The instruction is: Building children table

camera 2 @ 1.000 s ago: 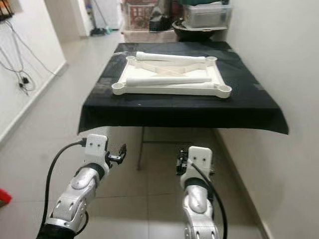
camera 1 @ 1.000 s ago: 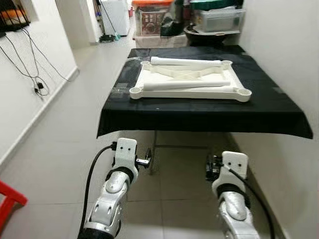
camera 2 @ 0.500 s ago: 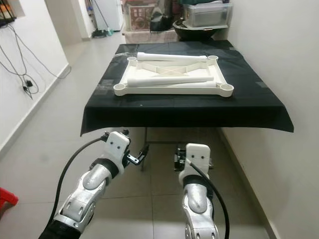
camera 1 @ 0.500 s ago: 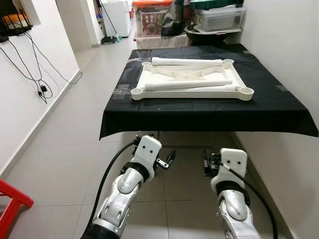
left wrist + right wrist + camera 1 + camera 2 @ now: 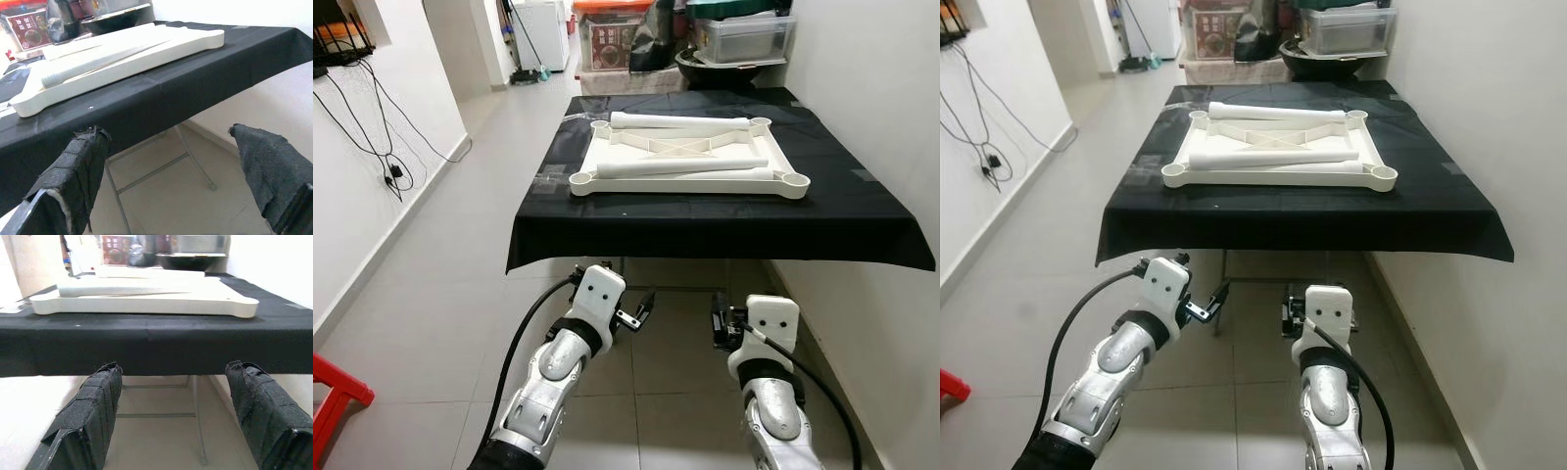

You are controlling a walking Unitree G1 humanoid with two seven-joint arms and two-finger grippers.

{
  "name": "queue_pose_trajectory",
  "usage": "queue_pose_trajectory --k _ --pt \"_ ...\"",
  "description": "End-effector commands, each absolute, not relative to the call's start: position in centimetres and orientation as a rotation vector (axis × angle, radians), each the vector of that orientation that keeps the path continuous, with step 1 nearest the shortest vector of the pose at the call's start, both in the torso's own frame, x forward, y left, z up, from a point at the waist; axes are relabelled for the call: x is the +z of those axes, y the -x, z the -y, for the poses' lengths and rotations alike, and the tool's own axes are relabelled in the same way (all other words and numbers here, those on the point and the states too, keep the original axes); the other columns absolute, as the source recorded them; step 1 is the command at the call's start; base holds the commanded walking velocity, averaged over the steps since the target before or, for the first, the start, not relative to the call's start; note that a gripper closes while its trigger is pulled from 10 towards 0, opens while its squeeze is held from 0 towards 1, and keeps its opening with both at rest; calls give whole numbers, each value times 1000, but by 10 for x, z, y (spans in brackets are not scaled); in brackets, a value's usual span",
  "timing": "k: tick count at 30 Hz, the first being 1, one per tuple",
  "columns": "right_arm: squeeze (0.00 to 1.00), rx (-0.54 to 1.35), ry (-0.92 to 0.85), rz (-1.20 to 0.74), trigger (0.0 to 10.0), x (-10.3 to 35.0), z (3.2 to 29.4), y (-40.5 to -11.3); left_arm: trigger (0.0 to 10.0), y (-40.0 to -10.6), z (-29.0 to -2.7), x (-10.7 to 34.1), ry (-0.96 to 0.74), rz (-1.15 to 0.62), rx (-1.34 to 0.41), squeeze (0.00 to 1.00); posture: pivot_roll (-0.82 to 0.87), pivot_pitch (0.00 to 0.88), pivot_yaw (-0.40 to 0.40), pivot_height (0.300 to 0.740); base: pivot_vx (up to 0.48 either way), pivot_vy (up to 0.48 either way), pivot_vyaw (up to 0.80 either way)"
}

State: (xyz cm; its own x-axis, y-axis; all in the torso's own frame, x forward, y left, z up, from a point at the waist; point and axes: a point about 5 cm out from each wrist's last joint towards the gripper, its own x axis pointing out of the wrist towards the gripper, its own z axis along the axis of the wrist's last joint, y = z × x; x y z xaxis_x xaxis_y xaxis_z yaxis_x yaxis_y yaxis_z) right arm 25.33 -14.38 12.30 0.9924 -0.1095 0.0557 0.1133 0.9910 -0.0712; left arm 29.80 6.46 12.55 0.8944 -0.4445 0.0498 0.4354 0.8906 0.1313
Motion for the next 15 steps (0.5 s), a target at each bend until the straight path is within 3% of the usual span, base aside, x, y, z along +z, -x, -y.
queue_pose_trajectory --k 1,5,15 --pt "0 -84 82 52 10000 120 139 -252 10000 -296 -66 120 -121 65 -458 0 87 0 -6 740 0 0 0" --pt "0 -80 95 65 10000 120 138 -251 10000 -296 -64 119 -117 64 -461 0 65 0 -3 740 0 0 733" --pt "0 -114 87 62 10000 117 151 -253 10000 -298 -56 116 -107 65 -465 0 57 0 -8 740 0 0 0"
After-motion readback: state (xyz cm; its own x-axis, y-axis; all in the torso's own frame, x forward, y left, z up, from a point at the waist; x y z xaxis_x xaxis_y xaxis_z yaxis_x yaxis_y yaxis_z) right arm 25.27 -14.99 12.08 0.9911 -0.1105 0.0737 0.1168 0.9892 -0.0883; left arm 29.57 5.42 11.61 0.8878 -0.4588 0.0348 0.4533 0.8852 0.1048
